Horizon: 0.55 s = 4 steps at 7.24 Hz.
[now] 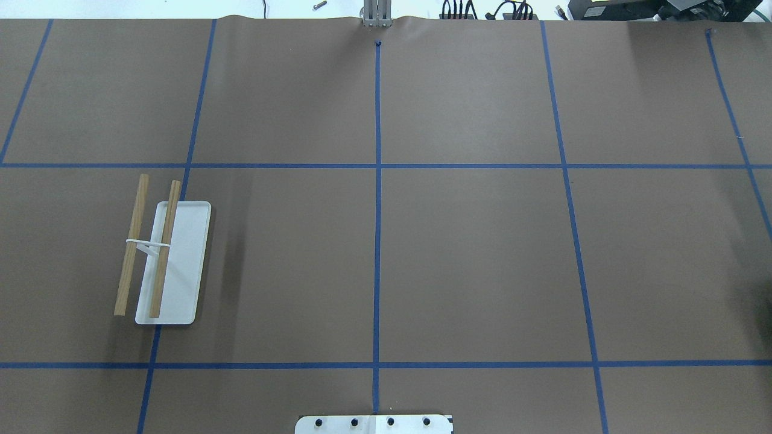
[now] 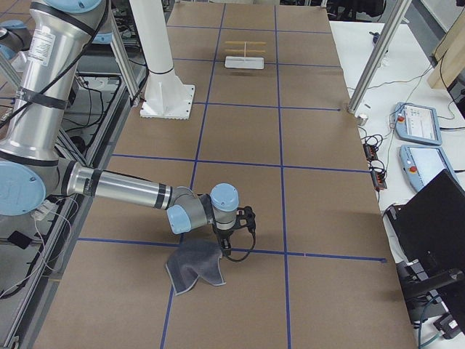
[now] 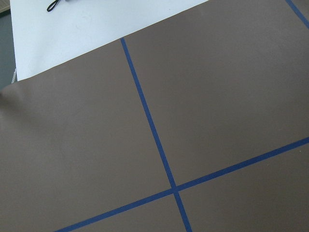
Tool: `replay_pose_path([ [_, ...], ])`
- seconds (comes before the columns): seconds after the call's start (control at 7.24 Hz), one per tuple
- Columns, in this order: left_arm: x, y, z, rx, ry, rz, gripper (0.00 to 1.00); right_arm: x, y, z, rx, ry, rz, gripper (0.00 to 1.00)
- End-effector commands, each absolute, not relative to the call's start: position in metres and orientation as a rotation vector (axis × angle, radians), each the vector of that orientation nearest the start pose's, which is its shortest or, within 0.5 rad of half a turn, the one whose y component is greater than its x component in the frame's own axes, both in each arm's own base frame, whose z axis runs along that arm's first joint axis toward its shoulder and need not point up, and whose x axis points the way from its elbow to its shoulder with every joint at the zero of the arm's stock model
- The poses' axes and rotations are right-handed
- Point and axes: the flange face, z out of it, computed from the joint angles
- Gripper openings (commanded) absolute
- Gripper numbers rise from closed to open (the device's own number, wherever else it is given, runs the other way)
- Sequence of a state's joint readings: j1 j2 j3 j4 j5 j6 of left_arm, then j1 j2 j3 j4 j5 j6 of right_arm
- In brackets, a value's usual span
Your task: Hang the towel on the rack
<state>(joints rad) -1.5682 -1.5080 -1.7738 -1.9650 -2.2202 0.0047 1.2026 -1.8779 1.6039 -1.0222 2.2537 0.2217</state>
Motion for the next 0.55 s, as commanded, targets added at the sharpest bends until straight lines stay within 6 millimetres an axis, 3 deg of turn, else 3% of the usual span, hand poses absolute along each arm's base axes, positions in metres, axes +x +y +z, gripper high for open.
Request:
replay_pose_path([
  [0.0, -0.0724, -0.4880, 0.5497, 0.516, 0.632, 0.179, 0.99, -0.0817, -0.3636, 0.7242, 0.043, -0.704, -0.258, 0.21],
  [0.28, -0.0716, -0.4881, 0.5497, 0.515, 0.633, 0.180, 0.99, -0.0799, -0.3577, 0.7308, 0.038, -0.676, -0.264, 0.04],
  [0.41, -0.0724, -0.4880, 0.5497, 0.515, 0.633, 0.178, 0.99, -0.0779, -0.3548, 0.7318, 0.040, -0.668, -0.268, 0.00],
])
